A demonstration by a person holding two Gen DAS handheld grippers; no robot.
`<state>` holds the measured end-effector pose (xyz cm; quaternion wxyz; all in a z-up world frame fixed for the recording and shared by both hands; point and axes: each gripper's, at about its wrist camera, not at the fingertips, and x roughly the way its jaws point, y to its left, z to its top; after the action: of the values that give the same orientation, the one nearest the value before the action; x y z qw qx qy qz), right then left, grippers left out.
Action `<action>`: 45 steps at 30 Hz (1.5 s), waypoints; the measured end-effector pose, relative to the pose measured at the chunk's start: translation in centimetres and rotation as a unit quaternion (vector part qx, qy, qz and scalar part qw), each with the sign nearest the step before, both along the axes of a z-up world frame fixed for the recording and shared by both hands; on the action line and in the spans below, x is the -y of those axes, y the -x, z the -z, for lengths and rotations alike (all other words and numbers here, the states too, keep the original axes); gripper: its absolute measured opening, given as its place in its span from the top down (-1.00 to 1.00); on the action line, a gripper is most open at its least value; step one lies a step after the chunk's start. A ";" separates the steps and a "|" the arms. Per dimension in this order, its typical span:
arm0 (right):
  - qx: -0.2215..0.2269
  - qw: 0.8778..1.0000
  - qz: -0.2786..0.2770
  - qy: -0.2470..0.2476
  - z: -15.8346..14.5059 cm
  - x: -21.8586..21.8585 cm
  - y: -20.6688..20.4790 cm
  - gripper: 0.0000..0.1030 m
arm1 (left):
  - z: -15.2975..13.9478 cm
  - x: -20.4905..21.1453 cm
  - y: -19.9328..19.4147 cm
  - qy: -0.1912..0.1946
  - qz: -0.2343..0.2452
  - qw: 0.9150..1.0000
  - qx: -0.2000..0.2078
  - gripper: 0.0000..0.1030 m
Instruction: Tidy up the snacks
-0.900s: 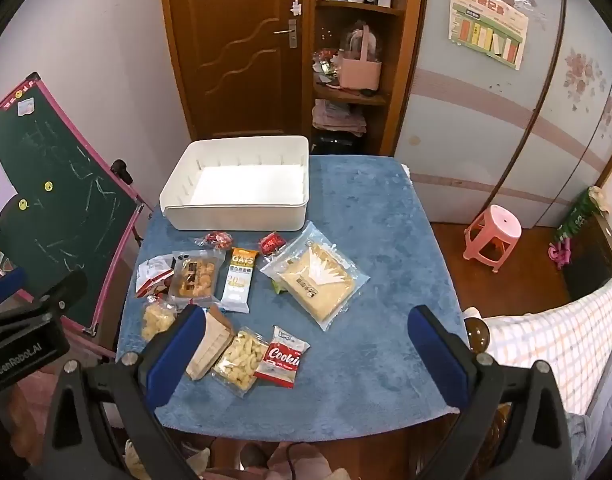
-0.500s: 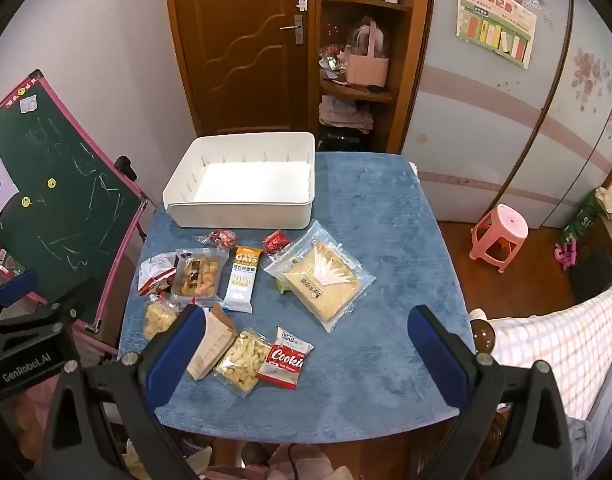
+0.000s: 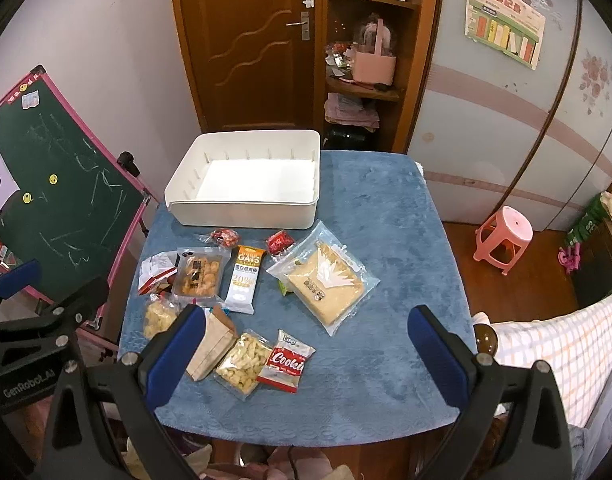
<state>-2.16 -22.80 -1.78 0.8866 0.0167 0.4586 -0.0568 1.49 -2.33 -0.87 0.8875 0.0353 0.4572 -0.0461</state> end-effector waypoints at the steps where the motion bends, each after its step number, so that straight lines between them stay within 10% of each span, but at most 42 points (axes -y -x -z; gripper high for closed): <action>1: 0.000 1.000 0.000 0.000 0.0 0.0 0.0 -0.97 | -0.1 0.0 -0.1 0.003 0.000 1.000 0.001 -0.99; 45: -0.011 1.000 -0.003 -0.013 1.2 -0.3 -0.1 -0.97 | -0.4 -0.1 -0.1 0.002 -0.001 1.000 0.001 -0.98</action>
<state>-2.09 -22.47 -2.96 0.8816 0.0263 0.4689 -0.0482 1.61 -2.19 -0.50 0.8878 0.0329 0.4567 -0.0457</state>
